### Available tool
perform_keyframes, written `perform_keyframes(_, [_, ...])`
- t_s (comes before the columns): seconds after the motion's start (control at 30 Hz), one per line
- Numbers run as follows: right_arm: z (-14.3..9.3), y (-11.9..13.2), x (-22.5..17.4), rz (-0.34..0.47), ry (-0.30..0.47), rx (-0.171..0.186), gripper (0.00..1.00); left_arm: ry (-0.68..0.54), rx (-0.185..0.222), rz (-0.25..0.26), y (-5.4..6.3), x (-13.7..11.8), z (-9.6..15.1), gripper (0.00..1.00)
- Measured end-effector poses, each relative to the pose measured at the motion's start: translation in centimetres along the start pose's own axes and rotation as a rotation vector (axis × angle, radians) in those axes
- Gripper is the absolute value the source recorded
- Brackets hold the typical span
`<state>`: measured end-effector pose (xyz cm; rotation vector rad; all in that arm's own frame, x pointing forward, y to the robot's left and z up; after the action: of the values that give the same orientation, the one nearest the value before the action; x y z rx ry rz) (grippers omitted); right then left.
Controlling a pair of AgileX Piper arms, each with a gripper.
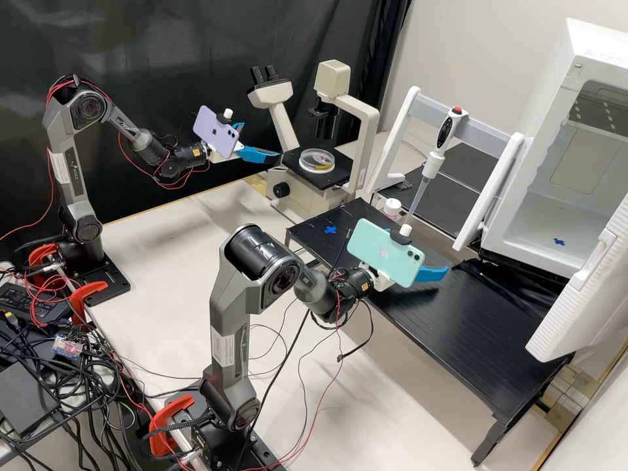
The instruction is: Move the petri dish to the bench
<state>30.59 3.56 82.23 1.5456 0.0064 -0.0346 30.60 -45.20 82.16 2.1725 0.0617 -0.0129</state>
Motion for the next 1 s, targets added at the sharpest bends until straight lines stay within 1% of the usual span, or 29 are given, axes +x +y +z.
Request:
perform_keyframes(0.4, [0.1, -0.1, -0.3, -0.002, -0.001, 0.0, 1.0, 0.0, 0.0, 0.0, 0.0, 0.0, 0.0, 1.0])
perform_keyframes(0.43, [0.1, -0.1, -0.6, -0.004, -0.004, 0.002, 1.0, 0.0, 0.0, 0.0, 0.0, 0.0, 0.0, 1.0])
perform_keyframes(0.57, [-0.5, 0.1, -1.8, 0.0, 0.026, 0.019, 1.0, 0.0, 0.0, 0.0, 0.0, 0.0, 0.0, 1.0])
perform_keyframes(0.63, [-1.0, 0.0, -2.6, 0.003, 0.053, 0.027, 1.0, 0.0, 0.0, 0.0, 0.0, 0.0, 0.0, 1.0])
perform_keyframes(0.7, [-1.9, 0.0, -3.4, 0.015, 0.099, 0.026, 1.0, 0.0, 0.0, 0.0, 0.0, 0.0, 0.0, 1.0])
perform_keyframes(0.77, [-2.7, 0.0, -3.9, 0.019, 0.148, 0.018, 1.0, 0.0, 0.0, 0.0, 0.0, 0.0, 0.0, 1.0])
perform_keyframes(0.87, [-4.3, -0.8, -4.8, 0.008, 0.202, 0.029, 1.0, 0.0, 0.0, 0.0, 0.0, 0.0, 0.0, 1.0])
perform_keyframes(0.9, [-4.7, -1.1, -5.1, 0.001, 0.219, 0.025, 1.0, 0.0, 0.0, 0.0, 0.0, 0.0, 0.0, 1.0])
perform_keyframes(0.97, [-6.2, -2.2, -5.8, -0.038, 0.282, -0.019, 1.0, 0.0, 0.0, 0.0, 0.0, 0.0, 0.0, 1.0])
perform_keyframes(1.0, [-6.5, -2.3, -5.9, -0.044, 0.297, -0.029, 1.0, 0.0, 0.0, 0.0, 0.0, 0.0, 0.0, 1.0])
